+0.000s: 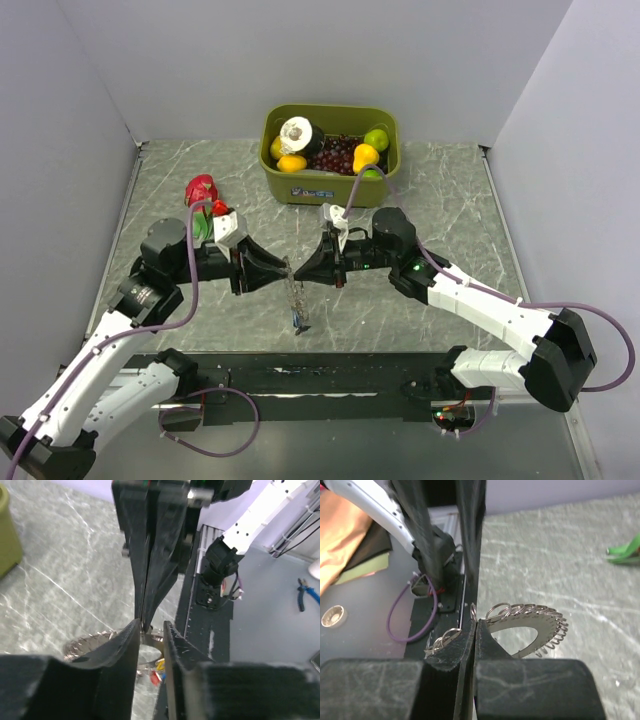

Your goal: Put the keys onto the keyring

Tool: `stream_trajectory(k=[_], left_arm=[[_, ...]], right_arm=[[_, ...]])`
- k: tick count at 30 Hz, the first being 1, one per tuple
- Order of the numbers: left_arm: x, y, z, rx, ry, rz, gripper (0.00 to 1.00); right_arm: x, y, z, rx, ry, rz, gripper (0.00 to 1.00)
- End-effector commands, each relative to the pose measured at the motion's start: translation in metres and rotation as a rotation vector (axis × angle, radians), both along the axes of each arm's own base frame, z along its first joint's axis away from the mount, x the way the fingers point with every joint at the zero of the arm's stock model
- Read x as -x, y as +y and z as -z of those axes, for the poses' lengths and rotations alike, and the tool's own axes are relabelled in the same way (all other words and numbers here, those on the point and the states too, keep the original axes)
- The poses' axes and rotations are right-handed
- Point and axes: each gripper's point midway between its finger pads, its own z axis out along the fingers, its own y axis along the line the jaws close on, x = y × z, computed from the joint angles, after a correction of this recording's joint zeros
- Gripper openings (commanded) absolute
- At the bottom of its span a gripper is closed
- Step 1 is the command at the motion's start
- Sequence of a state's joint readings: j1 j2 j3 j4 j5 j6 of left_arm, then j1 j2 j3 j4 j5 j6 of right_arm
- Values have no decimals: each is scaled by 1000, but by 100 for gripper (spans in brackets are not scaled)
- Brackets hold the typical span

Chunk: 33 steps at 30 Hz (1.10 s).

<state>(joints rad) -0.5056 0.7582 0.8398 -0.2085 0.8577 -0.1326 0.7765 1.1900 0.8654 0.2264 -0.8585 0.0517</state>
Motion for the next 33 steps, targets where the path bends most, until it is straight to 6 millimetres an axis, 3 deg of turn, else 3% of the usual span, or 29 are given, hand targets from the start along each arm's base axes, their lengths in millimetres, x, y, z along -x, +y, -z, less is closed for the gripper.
stream_trajectory(k=[1,8,9,19,33], left_arm=[[0,-1,-19,0,-65,19,41],[-5,-2,-14,-70,-33,34,51],[-9,-3,-4,-110,-32,46,51],[-15,-20,17,-233,46,91,57],[-20,-35,40,-333,72,94,47]], right_arm=[[-4,-3,-32,-44,-90,20,0],[-5,-5,-25,-9,-105,18,0],[-6,-5,-26,-7,-112,21,0],[-5,-10,-22,26,-119,5,0],[1,-16,-24,30,-145,-16,0]])
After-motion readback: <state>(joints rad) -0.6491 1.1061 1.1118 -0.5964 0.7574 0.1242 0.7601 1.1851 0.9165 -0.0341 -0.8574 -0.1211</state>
